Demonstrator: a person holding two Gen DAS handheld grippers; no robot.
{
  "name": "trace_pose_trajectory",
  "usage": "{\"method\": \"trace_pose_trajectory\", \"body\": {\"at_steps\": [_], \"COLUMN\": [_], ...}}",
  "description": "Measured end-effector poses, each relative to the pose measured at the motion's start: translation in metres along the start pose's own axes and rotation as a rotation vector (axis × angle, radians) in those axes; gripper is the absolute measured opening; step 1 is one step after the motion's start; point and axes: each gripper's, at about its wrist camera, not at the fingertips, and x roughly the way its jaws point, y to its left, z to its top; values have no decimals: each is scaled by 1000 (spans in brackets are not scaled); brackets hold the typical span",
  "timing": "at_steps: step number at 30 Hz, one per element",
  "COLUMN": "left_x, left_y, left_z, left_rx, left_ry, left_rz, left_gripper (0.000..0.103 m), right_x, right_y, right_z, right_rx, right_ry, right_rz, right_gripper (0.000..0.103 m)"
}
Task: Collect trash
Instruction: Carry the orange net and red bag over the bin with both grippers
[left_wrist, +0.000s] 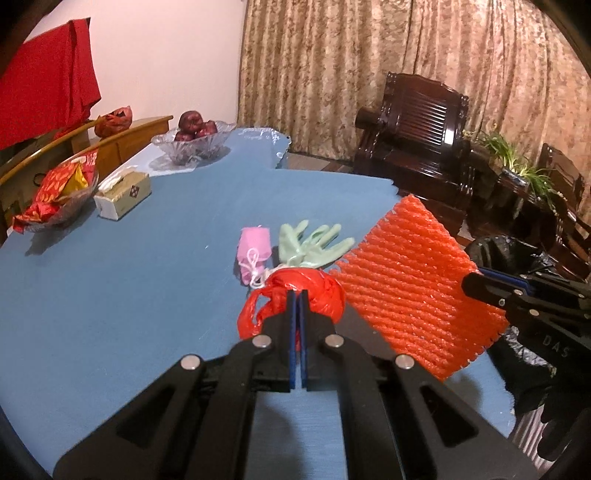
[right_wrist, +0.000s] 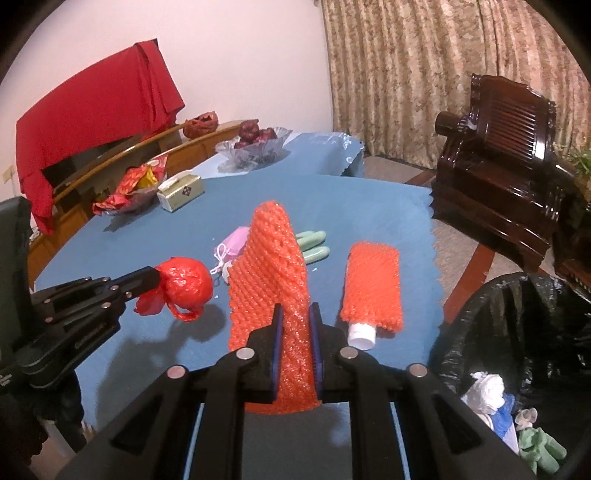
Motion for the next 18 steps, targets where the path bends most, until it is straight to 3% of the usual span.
{"method": "trace_pose_trajectory", "body": {"at_steps": [9,18], "left_x": [-17,-21], "left_y": [-30,-78], "left_z": [10,19], "left_rx": [38,98], "left_ry": [-35,-56], "left_rz": [-49,-134], "left_gripper": [1,1], "right_x": [-39,-78], "right_y": [-21,-70], "right_z": [5,-2], "right_rx": [31,103], "right_ry": [-61,-101], "right_rz": [-59,-171], "right_gripper": [13,13]}}
